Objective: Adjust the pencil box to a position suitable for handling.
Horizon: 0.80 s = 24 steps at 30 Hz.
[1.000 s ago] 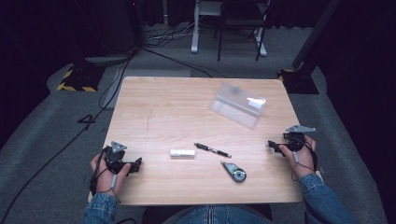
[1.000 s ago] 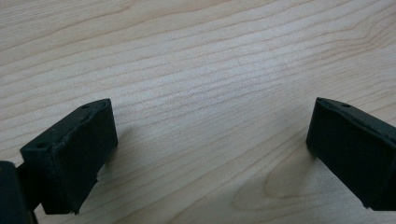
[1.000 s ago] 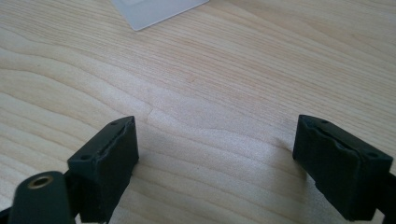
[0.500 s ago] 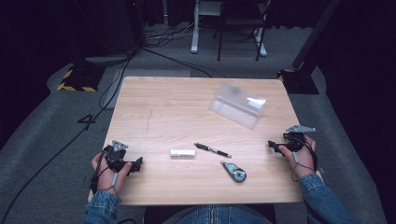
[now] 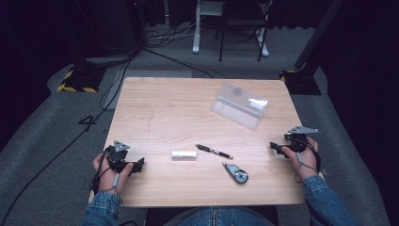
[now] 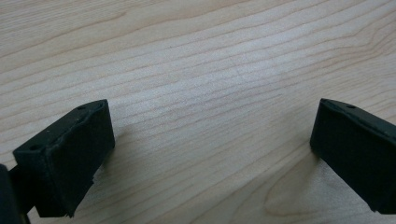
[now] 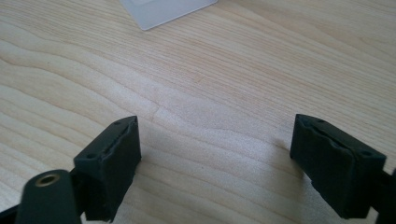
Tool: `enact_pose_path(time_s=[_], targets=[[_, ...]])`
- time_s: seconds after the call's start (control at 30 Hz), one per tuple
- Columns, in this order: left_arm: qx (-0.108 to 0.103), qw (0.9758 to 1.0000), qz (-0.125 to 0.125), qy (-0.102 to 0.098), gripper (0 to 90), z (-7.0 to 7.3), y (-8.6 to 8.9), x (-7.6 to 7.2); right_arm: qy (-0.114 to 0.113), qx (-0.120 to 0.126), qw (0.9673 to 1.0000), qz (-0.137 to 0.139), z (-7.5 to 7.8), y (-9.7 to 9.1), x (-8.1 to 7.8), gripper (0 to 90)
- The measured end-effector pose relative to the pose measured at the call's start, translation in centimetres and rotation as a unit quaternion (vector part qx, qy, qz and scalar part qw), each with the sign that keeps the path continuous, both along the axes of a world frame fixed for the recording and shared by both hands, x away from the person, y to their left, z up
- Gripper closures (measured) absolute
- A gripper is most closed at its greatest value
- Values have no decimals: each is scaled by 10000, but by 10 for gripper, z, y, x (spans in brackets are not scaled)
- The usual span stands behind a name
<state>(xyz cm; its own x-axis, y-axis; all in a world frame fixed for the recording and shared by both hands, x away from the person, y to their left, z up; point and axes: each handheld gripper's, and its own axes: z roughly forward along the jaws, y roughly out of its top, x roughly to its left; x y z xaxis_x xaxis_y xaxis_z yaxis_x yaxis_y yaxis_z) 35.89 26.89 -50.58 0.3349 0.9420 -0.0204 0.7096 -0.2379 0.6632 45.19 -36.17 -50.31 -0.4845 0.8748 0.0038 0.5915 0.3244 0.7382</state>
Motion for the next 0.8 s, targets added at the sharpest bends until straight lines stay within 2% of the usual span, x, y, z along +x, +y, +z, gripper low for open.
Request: enact_pose_path(time_s=[0.13,0.27,0.6,0.8], targets=[[9,10000,0,-2,0,0,0,0,166,175,9996,178,5,-2,-1,207],[8,10000,1,-3,0,0,0,0,91,159,9996,220,12,-2,-2,206],[-15,10000,24,4,2,0,-1,-1,-87,527,9977,408,46,8,1,235],[-15,10000,12,8,1,0,0,0,-114,562,9972,480,54,15,7,243]])
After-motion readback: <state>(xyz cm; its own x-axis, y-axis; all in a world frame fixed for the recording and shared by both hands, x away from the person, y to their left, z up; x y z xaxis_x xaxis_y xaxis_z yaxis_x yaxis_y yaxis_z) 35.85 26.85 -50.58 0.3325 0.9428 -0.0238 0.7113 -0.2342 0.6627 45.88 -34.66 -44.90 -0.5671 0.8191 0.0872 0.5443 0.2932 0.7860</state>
